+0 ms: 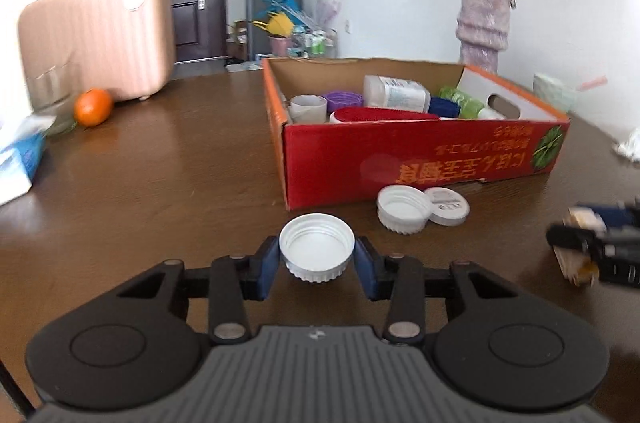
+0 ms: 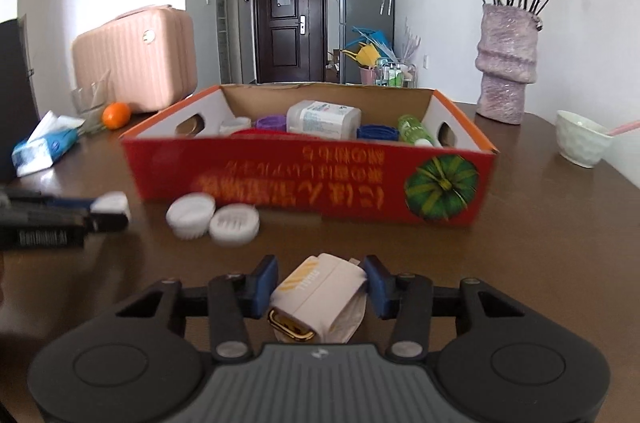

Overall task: Organize rigid objects
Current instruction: 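Carry the cap and adapter into the box and open both grippers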

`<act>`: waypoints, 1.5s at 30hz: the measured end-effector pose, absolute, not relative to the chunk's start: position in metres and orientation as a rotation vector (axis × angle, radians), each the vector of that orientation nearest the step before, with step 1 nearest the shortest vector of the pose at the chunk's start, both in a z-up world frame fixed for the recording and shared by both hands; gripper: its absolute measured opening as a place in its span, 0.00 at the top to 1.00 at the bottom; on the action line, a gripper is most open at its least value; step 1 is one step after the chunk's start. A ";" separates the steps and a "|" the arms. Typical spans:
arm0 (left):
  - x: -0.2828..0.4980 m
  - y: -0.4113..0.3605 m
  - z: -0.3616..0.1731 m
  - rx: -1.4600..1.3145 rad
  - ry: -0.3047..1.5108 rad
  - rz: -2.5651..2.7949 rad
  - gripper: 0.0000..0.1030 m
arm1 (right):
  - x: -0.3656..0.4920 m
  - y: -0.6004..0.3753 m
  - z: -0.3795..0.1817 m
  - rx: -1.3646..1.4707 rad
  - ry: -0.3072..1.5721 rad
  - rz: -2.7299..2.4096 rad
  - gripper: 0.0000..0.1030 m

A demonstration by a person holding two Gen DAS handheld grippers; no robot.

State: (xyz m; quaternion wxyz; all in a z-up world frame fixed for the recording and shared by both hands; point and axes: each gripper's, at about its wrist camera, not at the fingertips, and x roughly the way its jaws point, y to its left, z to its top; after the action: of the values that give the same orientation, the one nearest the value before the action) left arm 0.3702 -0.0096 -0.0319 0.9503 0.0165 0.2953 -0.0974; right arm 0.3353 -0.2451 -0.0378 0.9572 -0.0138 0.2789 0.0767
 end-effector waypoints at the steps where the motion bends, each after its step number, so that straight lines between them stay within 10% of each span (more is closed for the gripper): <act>1: 0.360 -0.008 -0.031 0.019 0.599 -0.202 0.60 | 0.326 -0.246 -0.037 -0.034 0.565 0.152 0.55; 25: 0.262 -0.013 0.005 0.012 0.534 -0.168 0.60 | 0.246 -0.254 -0.006 -0.031 0.474 0.182 0.55; 45: 0.493 -0.029 0.032 0.049 0.618 -0.284 0.60 | 0.481 -0.290 0.048 0.025 0.532 0.241 0.55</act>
State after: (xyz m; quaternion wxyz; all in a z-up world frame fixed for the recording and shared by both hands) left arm 0.4928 -0.0285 0.0324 0.9425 0.0240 0.3029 -0.1394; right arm 0.4813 -0.2895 0.0479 0.9576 0.0125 0.2622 0.1190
